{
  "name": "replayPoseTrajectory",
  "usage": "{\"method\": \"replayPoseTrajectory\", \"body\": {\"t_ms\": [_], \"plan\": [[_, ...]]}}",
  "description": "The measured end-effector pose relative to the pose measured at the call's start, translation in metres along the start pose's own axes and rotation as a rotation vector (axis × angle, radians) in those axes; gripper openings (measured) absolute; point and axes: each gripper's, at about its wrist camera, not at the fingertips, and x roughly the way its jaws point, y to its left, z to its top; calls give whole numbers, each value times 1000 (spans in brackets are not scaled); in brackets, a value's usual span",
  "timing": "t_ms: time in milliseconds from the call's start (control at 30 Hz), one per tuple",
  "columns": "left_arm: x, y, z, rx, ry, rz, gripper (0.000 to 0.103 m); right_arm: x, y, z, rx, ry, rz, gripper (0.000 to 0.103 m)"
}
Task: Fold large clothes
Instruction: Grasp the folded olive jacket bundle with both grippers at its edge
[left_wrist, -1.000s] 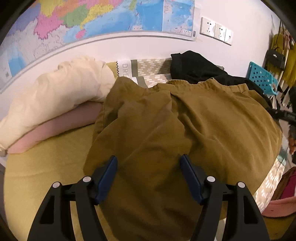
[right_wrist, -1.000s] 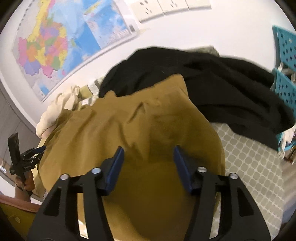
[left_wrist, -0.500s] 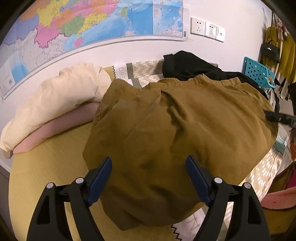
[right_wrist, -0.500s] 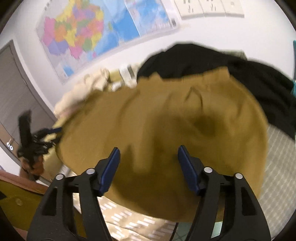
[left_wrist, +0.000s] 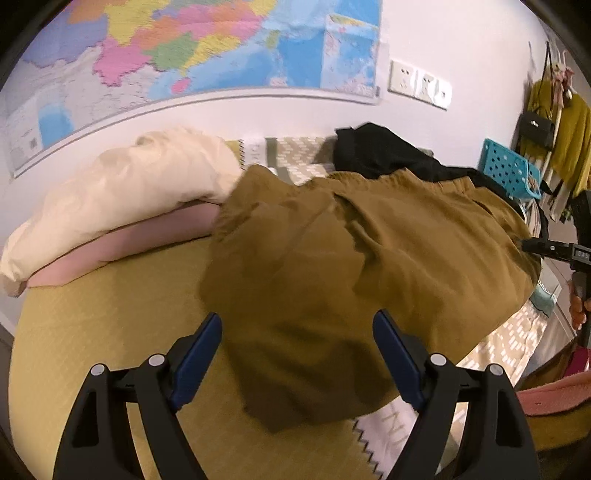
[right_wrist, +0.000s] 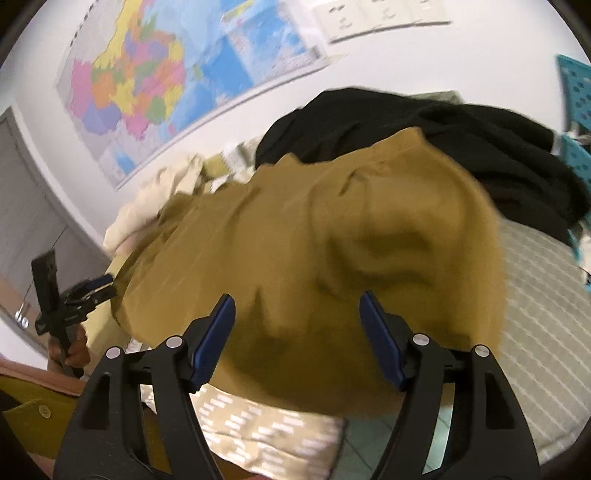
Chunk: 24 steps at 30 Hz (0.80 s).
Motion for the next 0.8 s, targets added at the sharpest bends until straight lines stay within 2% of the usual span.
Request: {"method": "replayPoseTrajectory", "body": {"t_ms": [200, 333, 433, 533, 600, 633, 667, 800], "plan": [[-13, 23, -13, -45, 6, -3, 87, -26, -30, -8, 74, -50, -88, 72], [-1, 21, -27, -37, 61, 4, 86, -10, -50, -15, 115, 1, -195, 66], [9, 16, -36, -24, 82, -5, 80, 1, -59, -21, 145, 2, -178, 67], [12, 17, -38, -56, 85, -55, 74, 0, -61, -22, 151, -7, -168, 68], [14, 16, -37, -71, 79, -92, 62, -1, -63, -23, 161, -11, -158, 68], [15, 14, -36, -73, 75, -109, 49, -4, -63, -25, 166, -16, -155, 69], [15, 12, -36, -70, 70, -100, 44, -6, -63, -26, 168, -21, -152, 69], [13, 11, -34, -67, 70, -89, 40, -13, -60, -27, 167, -27, -153, 71]]}}
